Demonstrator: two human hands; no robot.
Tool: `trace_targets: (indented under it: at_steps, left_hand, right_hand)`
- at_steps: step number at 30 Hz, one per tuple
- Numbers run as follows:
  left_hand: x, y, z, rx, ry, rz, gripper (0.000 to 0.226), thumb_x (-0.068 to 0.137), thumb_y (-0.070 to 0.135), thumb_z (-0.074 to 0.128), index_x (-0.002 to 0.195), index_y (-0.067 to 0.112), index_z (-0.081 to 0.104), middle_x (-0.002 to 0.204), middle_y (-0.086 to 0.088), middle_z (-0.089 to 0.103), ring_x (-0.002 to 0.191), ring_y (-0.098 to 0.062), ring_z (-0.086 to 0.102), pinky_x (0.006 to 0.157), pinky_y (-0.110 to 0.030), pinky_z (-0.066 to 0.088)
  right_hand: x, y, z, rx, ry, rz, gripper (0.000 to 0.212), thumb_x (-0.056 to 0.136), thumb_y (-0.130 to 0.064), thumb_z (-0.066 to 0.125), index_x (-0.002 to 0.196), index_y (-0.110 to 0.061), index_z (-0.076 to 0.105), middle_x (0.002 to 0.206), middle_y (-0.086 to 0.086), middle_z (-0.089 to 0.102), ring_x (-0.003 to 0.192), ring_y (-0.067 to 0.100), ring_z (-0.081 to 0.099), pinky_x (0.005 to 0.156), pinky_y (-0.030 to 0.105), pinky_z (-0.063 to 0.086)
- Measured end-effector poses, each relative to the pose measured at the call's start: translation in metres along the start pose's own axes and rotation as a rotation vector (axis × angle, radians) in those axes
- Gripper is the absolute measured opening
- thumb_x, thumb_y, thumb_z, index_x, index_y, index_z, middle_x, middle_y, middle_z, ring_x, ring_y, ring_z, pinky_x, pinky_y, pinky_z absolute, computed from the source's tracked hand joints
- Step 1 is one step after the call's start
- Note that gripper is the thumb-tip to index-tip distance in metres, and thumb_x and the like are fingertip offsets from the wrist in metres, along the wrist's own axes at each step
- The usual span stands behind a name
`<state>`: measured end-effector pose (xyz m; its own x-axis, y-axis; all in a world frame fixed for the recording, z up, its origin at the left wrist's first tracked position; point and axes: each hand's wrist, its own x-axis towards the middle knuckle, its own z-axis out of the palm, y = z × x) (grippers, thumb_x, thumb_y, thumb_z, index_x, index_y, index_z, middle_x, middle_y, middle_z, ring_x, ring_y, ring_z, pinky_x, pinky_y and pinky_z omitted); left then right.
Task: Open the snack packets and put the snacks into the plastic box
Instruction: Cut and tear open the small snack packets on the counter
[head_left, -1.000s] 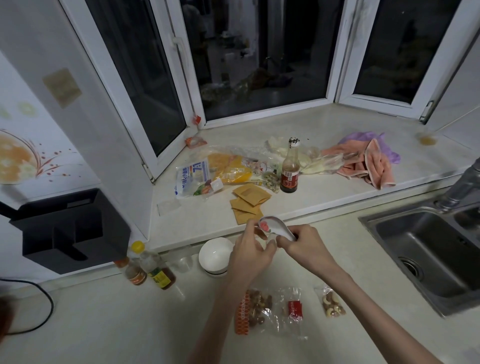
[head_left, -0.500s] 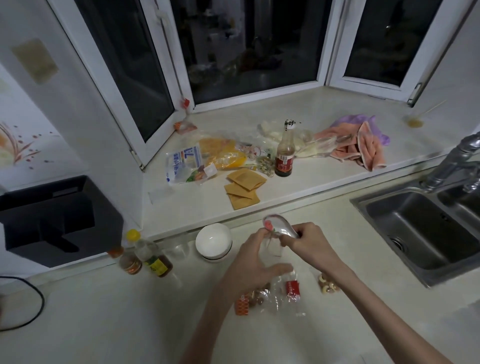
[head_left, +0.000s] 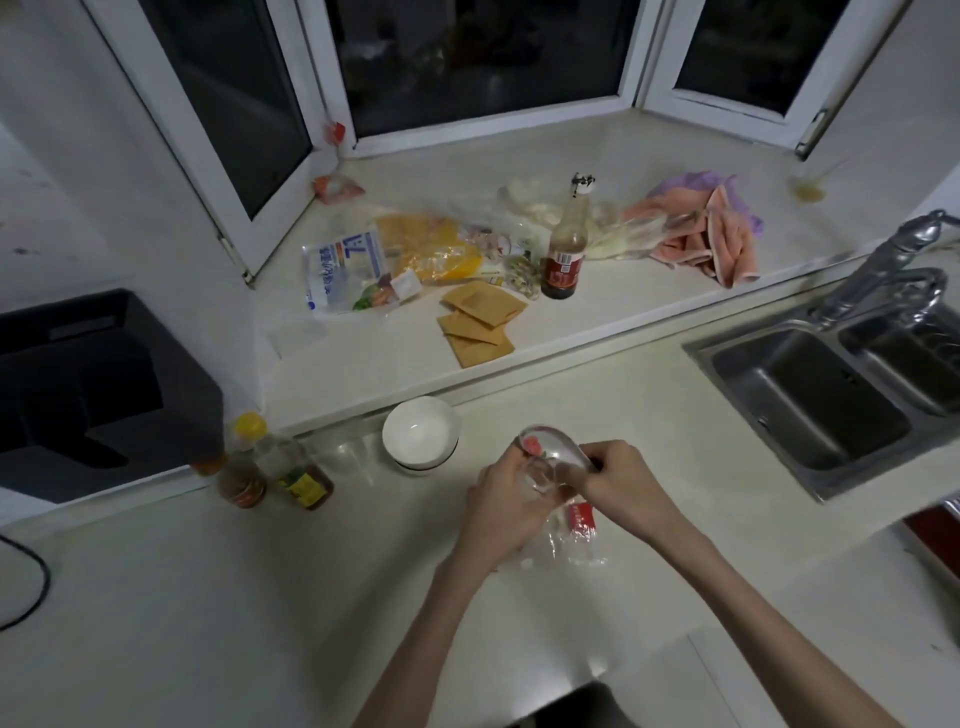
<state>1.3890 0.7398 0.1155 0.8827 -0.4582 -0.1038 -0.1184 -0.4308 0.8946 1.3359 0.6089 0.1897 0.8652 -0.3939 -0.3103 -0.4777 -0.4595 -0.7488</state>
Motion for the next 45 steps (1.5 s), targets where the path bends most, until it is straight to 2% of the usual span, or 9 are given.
trace_targets:
  at_steps: [2,6,9,15,20,29,34,40,45]
  left_hand:
    - [0.001,-0.01,0.001,0.001,-0.009,0.016,0.034,0.064,0.063,0.068,0.092,0.051,0.053,0.082,0.027,0.067,0.073,0.007,0.064,0.074,-0.027,0.055]
    - [0.0,-0.038,0.001,-0.117,-0.021,-0.128,0.024,0.067,0.043,0.078,0.082,0.039,0.059,0.076,0.021,0.068,0.055,0.004,0.062,0.05,-0.017,0.048]
    - [0.001,-0.069,0.0,-0.197,0.028,-0.296,0.026,0.071,0.025,0.084,0.072,0.026,0.058,0.062,0.012,0.068,0.047,0.002,0.06,0.041,-0.015,0.044]
    - [0.008,-0.12,-0.001,-0.043,0.067,-0.485,0.022,0.068,0.025,0.081,0.073,0.021,0.059,0.071,0.006,0.068,0.067,-0.013,0.065,0.07,-0.033,0.054]
    - [0.011,-0.132,0.009,0.101,0.073,-0.552,0.028,0.073,0.025,0.08,0.065,0.026,0.053,0.068,0.009,0.062,0.057,0.001,0.054,0.046,-0.007,0.036]
    - [0.02,-0.135,0.037,0.156,0.083,-0.62,0.026,0.069,0.013,0.082,0.064,0.018,0.057,0.062,0.009,0.059,0.046,0.007,0.054,0.041,-0.006,0.034]
    - [0.023,-0.132,0.055,0.128,0.135,-0.619,0.014,0.073,0.02,0.08,0.076,0.016,0.067,0.079,-0.002,0.071,0.072,-0.015,0.067,0.067,-0.031,0.055]
    - [0.023,-0.128,0.066,-0.114,0.067,-0.682,0.014,0.081,0.022,0.075,0.09,0.02,0.065,0.082,-0.002,0.074,0.064,-0.011,0.07,0.055,-0.024,0.057]
    - [0.024,-0.133,0.077,-0.071,0.285,-0.816,0.019,0.076,0.01,0.078,0.089,0.016,0.065,0.084,0.001,0.067,0.066,-0.003,0.062,0.046,-0.005,0.04]
  right_hand:
    - [-0.001,0.011,0.002,-0.021,0.035,0.003,0.032,0.085,-0.022,0.059,0.053,-0.018,0.053,0.037,-0.008,0.043,0.034,0.005,0.037,0.041,0.016,0.029]
    - [-0.004,0.046,-0.002,-0.113,0.083,0.023,0.008,0.095,-0.02,0.048,0.101,-0.019,0.052,0.057,-0.004,0.059,0.057,0.015,0.055,0.057,0.028,0.039]
    - [0.003,0.075,-0.011,-0.236,0.088,0.11,0.012,0.092,-0.014,0.05,0.098,-0.006,0.057,0.073,0.014,0.068,0.071,0.03,0.061,0.06,0.03,0.042]
    - [0.03,0.13,-0.017,-0.523,-0.017,0.279,0.03,0.073,0.005,0.048,0.097,0.0,0.065,0.09,0.022,0.069,0.091,0.037,0.063,0.066,0.029,0.041]
    - [0.054,0.159,-0.011,-0.548,-0.098,0.299,0.031,0.085,-0.006,0.049,0.114,-0.001,0.058,0.108,0.025,0.063,0.1,0.039,0.06,0.076,0.034,0.044]
    - [0.094,0.18,0.0,-0.489,-0.235,0.176,0.041,0.087,-0.023,0.06,0.127,-0.012,0.056,0.13,0.018,0.052,0.117,0.034,0.052,0.092,0.035,0.044]
    - [0.11,0.189,0.006,-0.392,-0.311,0.19,0.031,0.086,-0.028,0.062,0.091,0.002,0.069,0.096,0.017,0.068,0.097,0.028,0.063,0.08,0.029,0.049]
    - [0.118,0.195,0.022,-0.352,-0.417,0.129,0.025,0.084,-0.005,0.048,0.097,0.0,0.069,0.099,0.021,0.07,0.096,0.034,0.064,0.079,0.032,0.05]
    - [0.123,0.196,0.033,-0.323,-0.419,0.002,0.029,0.083,0.0,0.047,0.107,-0.004,0.063,0.104,0.02,0.068,0.098,0.034,0.063,0.071,0.025,0.039]
